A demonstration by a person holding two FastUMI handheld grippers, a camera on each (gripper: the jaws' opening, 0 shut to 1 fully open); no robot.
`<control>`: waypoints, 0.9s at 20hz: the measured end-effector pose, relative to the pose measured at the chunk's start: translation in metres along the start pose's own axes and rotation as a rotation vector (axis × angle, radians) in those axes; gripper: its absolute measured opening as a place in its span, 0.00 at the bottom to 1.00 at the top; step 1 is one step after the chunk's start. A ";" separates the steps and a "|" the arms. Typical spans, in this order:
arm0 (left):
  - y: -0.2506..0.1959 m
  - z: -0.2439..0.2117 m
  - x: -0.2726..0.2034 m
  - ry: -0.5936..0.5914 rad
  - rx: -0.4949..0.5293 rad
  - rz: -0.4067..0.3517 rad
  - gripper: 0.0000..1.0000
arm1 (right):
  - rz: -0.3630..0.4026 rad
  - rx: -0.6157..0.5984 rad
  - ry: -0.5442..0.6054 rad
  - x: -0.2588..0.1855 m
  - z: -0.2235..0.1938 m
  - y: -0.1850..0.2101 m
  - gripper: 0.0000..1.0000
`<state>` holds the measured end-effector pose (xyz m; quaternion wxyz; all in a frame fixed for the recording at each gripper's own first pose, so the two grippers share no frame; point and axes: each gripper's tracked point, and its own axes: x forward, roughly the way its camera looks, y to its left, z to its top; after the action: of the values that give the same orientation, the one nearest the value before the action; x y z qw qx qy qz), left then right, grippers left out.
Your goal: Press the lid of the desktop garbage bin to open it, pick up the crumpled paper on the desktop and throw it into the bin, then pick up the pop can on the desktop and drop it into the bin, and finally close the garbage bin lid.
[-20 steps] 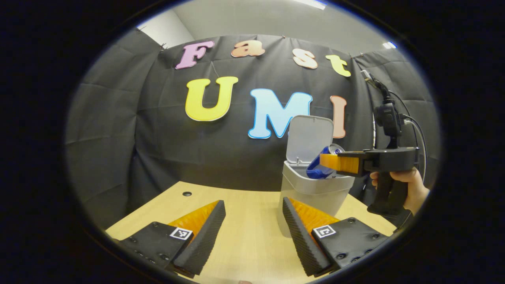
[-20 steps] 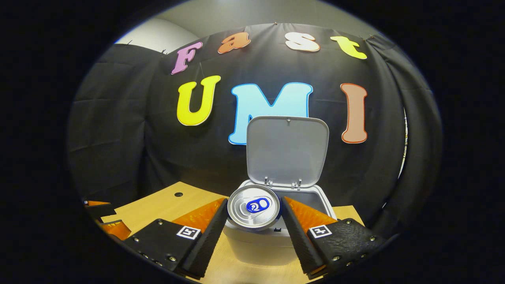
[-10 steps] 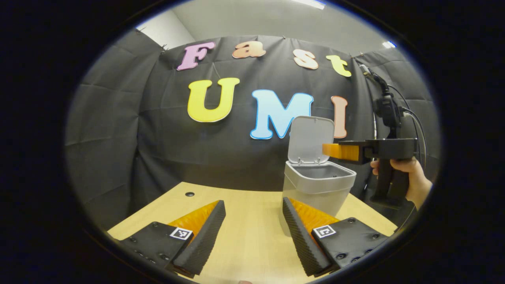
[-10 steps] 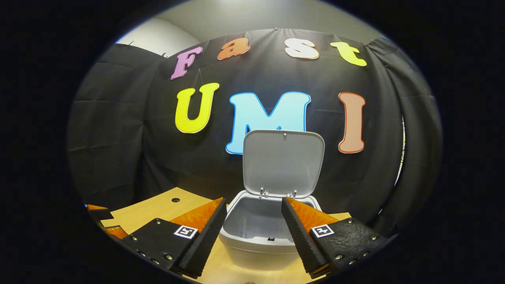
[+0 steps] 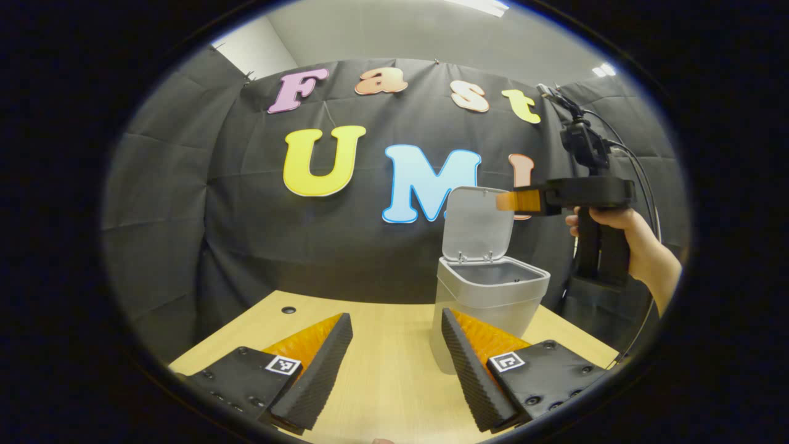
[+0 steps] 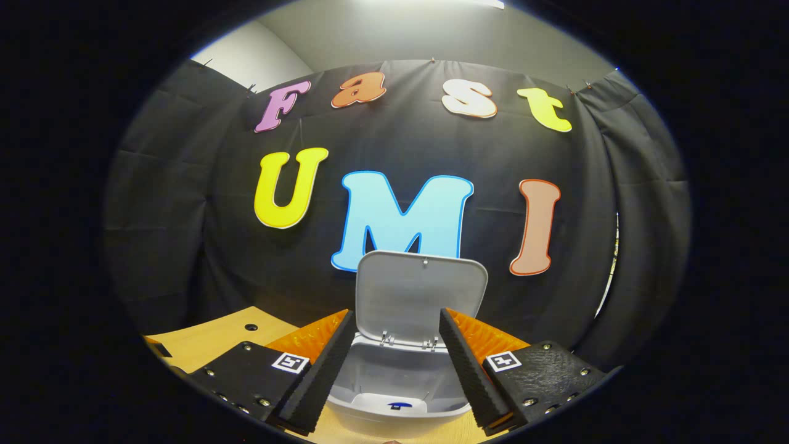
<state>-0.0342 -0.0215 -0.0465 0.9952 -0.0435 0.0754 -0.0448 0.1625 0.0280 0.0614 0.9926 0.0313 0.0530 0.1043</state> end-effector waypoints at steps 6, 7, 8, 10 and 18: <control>0.007 -0.004 0.006 0.001 -0.031 -0.008 0.96 | -0.042 0.029 -0.046 0.036 0.042 -0.010 0.89; 0.009 -0.004 0.007 0.000 -0.032 -0.005 0.96 | -0.051 0.029 -0.059 0.049 0.050 -0.016 0.89; 0.010 -0.004 0.009 -0.003 -0.034 -0.001 0.96 | -0.057 0.027 -0.066 0.056 0.056 -0.017 0.89; 0.012 -0.003 0.009 -0.009 -0.039 0.000 0.96 | -0.060 0.016 -0.061 0.071 0.062 -0.016 0.89; 0.033 -0.005 0.004 -0.012 -0.060 0.047 0.96 | -0.097 0.026 -0.034 0.117 0.062 -0.026 0.89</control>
<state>-0.0281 0.0106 -0.0548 0.9946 -0.0719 0.0718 -0.0188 0.2881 0.0241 0.1093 0.9968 0.0433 0.0387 0.0546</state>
